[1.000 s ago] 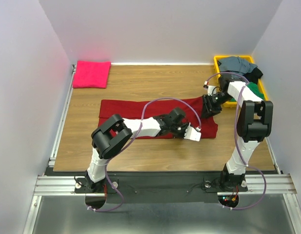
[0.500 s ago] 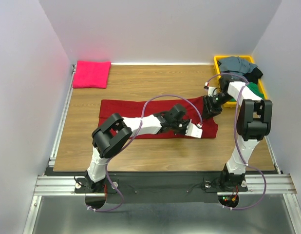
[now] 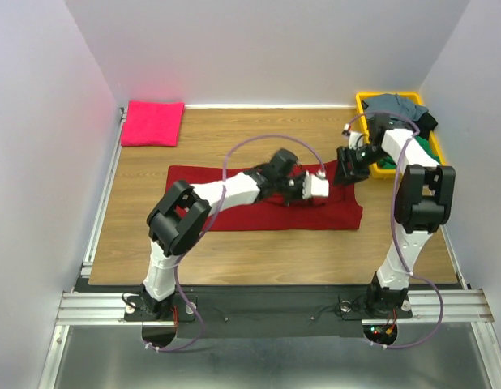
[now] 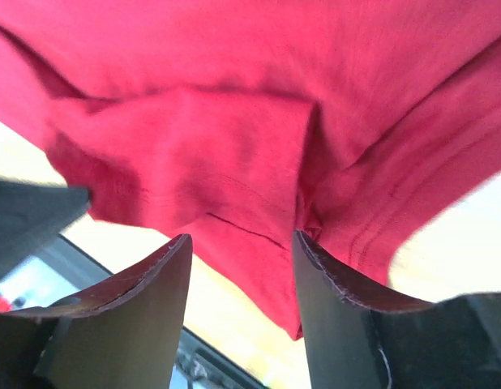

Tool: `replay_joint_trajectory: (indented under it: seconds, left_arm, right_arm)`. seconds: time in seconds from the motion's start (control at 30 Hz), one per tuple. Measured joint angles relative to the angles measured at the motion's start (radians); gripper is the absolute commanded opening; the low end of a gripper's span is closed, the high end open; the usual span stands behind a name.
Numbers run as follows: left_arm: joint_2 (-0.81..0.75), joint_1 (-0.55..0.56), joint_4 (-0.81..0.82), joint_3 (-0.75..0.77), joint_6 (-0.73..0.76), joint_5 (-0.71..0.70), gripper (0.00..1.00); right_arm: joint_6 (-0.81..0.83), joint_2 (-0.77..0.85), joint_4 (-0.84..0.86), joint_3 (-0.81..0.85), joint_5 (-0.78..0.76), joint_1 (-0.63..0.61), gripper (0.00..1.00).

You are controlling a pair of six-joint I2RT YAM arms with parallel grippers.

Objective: Fold and stack the t-shirts
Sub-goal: Fold the tshirt

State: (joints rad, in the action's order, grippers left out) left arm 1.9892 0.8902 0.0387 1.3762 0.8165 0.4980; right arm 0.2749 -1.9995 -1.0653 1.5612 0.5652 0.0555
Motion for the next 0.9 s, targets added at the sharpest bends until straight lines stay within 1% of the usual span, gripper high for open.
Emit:
replay_joint_trajectory:
  seconds: [0.1, 0.2, 0.27, 0.3, 0.33, 0.37, 0.4, 0.43, 0.5, 0.6, 0.7, 0.8, 0.9]
  left_arm:
    - [0.002, -0.083, -0.003, 0.073, -0.073, 0.048, 0.00]
    - [0.037, -0.158, 0.006, 0.185, -0.151, 0.084, 0.00]
    - [0.074, -0.195, 0.021, 0.248, -0.200, 0.097, 0.12]
    - [0.105, -0.220, 0.029, 0.291, -0.235, 0.104, 0.31]
    - [0.129, -0.235, 0.034, 0.319, -0.254, 0.106, 0.31]
    - [0.156, -0.249, 0.033, 0.351, -0.279, 0.109, 0.40]
    - [0.202, -0.266, 0.037, 0.404, -0.314, 0.109, 0.43]
    - [0.238, -0.278, 0.040, 0.440, -0.348, 0.112, 0.49]
    - [0.289, -0.299, 0.035, 0.485, -0.385, 0.115, 0.54]
    - [0.316, -0.328, 0.007, 0.493, -0.425, 0.120, 0.55]
    - [0.303, -0.351, 0.005, 0.464, -0.446, 0.119, 0.55]
    - [0.219, -0.373, 0.003, 0.338, -0.456, 0.117, 0.55]
    - [0.108, -0.383, -0.021, 0.210, -0.458, 0.117, 0.55]
  right_arm:
    - [-0.013, 0.060, 0.008, 0.058, 0.022, 0.012, 0.60]
    - [-0.017, 0.133, 0.024, 0.084, 0.037, 0.025, 0.60]
    - [-0.015, 0.170, 0.027, 0.086, 0.045, 0.029, 0.59]
    - [-0.010, 0.183, 0.027, 0.085, 0.049, 0.031, 0.58]
    - [-0.008, 0.191, 0.027, 0.082, 0.053, 0.031, 0.57]
    - [-0.004, 0.192, 0.027, 0.079, 0.058, 0.031, 0.56]
    - [0.000, 0.193, 0.029, 0.069, 0.061, 0.031, 0.53]
    - [0.006, 0.193, 0.029, 0.056, 0.061, 0.031, 0.52]
    - [0.018, 0.192, 0.026, 0.029, 0.060, 0.031, 0.50]
    - [0.026, 0.186, 0.023, 0.019, 0.056, 0.030, 0.49]
    - [0.037, 0.174, 0.027, 0.016, 0.045, 0.030, 0.50]
    - [0.051, 0.173, 0.032, -0.029, 0.024, 0.027, 0.54]
    - [0.064, 0.171, 0.030, -0.085, 0.001, 0.024, 0.54]
